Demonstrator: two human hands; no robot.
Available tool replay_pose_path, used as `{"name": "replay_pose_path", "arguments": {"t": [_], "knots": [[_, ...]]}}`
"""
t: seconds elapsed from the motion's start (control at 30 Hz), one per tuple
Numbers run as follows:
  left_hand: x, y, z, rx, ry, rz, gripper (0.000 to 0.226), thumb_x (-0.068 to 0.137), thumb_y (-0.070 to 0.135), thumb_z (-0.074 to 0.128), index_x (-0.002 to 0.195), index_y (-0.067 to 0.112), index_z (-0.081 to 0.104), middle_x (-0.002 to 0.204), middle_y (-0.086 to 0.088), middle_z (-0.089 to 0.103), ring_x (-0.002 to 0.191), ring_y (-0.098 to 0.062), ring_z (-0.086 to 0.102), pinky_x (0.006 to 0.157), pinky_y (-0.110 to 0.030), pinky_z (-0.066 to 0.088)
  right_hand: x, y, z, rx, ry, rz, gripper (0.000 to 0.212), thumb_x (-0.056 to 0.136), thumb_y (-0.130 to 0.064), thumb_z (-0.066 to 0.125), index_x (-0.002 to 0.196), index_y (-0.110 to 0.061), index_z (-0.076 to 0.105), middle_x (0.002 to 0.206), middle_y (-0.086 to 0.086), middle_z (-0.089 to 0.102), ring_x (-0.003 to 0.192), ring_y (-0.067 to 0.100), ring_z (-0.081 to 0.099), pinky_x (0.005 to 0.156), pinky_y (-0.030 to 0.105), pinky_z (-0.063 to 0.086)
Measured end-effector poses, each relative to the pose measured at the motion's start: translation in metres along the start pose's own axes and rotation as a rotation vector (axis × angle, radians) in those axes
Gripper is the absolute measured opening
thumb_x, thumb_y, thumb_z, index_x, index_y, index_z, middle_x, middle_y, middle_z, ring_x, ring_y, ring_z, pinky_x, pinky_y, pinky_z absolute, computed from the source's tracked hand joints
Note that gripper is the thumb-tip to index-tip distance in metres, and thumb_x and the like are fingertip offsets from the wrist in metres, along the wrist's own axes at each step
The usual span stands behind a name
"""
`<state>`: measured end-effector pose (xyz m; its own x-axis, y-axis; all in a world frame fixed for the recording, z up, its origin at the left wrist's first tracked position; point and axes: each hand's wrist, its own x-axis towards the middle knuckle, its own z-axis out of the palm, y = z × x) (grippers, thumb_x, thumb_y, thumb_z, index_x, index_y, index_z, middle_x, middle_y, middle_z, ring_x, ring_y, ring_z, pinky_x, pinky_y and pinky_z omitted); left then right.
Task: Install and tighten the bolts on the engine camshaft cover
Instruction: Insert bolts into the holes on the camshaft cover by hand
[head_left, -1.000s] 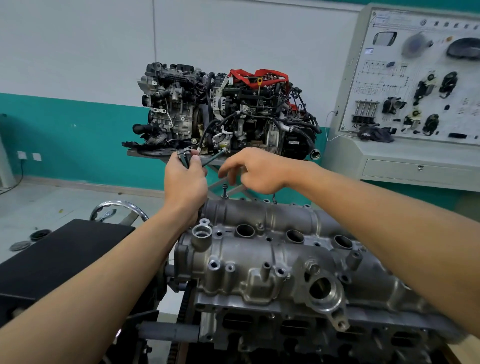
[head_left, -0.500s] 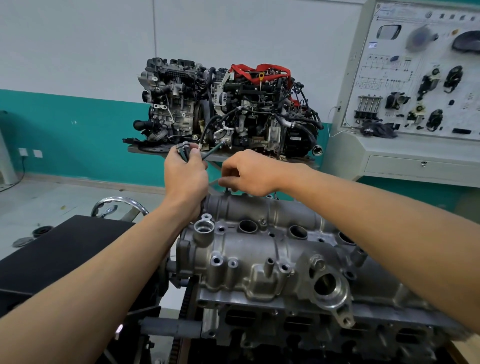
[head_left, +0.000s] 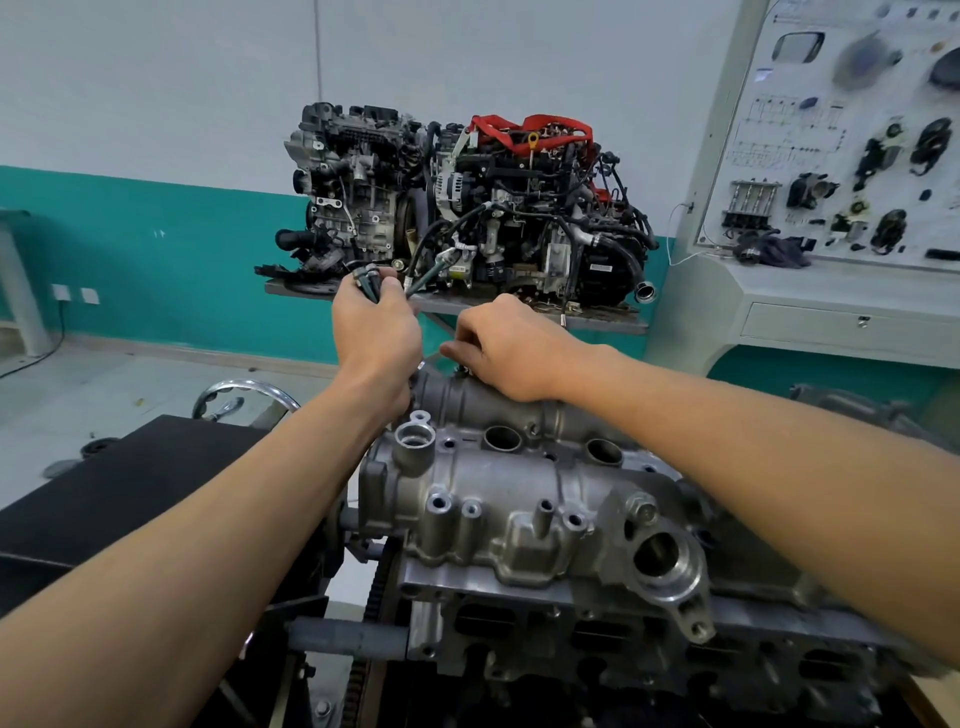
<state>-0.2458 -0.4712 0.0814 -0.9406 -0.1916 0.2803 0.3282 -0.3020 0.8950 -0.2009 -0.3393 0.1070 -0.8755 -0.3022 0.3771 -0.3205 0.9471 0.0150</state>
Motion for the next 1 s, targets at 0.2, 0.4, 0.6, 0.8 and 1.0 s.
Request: {"name": "replay_pose_path", "arguments": {"t": [0.2,0.4,0.6,0.8,1.0], "knots": [[-0.005,0.003,-0.003,-0.015,-0.002,-0.009,0.020,0.105,0.020,0.043,0.086,0.026,0.047,0.070,0.001,0.044,0.054,-0.014,0.036,0.050,-0.027,0.028,-0.003,-0.006,0.006,0.076,0.051,0.075,0.033,0.100,-0.038,0.052,0.085,-0.012,0.066,0.082,0.010,0.064,0.078,0.031,0.061,0.072,0.040,0.052],[-0.014,0.008,-0.007,-0.003,-0.008,-0.021,0.020,0.105,0.019,0.043,0.087,0.025,0.049,0.069,0.000,0.045,0.052,-0.014,0.036,0.049,-0.027,0.028,-0.010,-0.014,0.007,0.060,0.074,0.099,0.030,0.101,-0.037,0.050,0.082,-0.017,0.062,0.091,0.014,0.066,0.081,0.031,0.061,0.073,0.040,0.051],[-0.013,0.008,-0.006,-0.005,0.006,-0.009,0.019,0.105,0.020,0.042,0.088,0.026,0.048,0.070,0.001,0.045,0.055,-0.013,0.037,0.050,-0.027,0.029,-0.010,-0.014,0.007,0.077,0.090,0.104,0.032,0.101,-0.039,0.050,0.075,-0.021,0.057,0.086,0.010,0.065,0.078,0.029,0.061,0.073,0.043,0.053],[-0.007,0.004,-0.003,-0.049,0.043,0.009,0.019,0.104,0.019,0.043,0.087,0.025,0.048,0.068,0.001,0.046,0.054,-0.013,0.038,0.050,-0.027,0.031,-0.004,-0.011,0.012,0.080,0.095,0.131,0.032,0.100,-0.039,0.050,0.074,-0.022,0.052,0.088,0.010,0.064,0.080,0.030,0.061,0.072,0.041,0.053],[-0.011,0.004,-0.006,0.015,-0.004,0.022,0.020,0.106,0.021,0.042,0.086,0.026,0.046,0.068,-0.001,0.045,0.052,-0.015,0.037,0.049,-0.027,0.028,-0.004,-0.012,0.006,0.110,0.050,0.121,0.037,0.100,-0.039,0.051,0.068,-0.020,0.054,0.081,0.010,0.064,0.076,0.031,0.060,0.071,0.041,0.052]]}}
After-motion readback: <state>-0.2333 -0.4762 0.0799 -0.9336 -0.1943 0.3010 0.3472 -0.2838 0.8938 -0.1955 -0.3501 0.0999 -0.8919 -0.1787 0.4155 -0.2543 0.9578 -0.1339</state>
